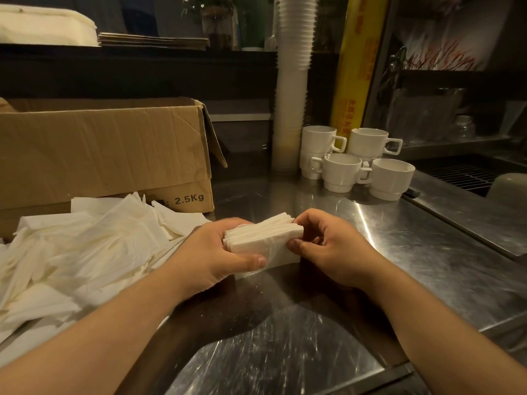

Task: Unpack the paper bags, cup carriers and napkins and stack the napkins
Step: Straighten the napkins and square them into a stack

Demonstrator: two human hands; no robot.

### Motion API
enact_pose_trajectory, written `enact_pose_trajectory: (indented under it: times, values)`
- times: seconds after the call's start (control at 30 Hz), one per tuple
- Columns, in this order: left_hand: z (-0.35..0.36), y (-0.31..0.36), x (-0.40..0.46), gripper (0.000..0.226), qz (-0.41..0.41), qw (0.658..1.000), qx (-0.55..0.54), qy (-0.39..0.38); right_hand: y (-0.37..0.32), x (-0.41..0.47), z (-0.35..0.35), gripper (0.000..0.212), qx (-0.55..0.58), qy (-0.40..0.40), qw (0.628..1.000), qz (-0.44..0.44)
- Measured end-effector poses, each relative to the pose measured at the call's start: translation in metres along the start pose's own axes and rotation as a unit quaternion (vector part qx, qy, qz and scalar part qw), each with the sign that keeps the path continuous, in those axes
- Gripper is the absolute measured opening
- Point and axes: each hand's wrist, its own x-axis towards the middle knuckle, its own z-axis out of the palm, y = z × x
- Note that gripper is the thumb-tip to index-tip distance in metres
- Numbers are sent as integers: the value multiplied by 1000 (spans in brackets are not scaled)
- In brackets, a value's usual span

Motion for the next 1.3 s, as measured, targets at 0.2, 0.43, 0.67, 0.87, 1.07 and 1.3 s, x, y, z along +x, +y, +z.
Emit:
enact_pose_trajectory:
  times: [0.2,0.43,0.67,0.87,1.07,1.3]
  values:
    - [0,-1,1,44,3,1000,-6,1,1,1,1,23,0,-4,1000,6]
    - [1,-4,2,47,-4,1000,6,4,1,1,1,23,-11,-3,1000,9]
    - [0,-2,1,48,-1,1000,4,-2,4,4,1,36,9,18,1000,15]
    - [1,-1,0,48,-1,1000,5,-5,2,4,0,28,-4,18,1000,12]
    - [1,0,-3,42,17,999,21,-20,0,2,2,74,18,-29,999,-8]
    - [3,2,0,67,1,999,34,-28,-1,-2,1,36,22,-67,997,-14]
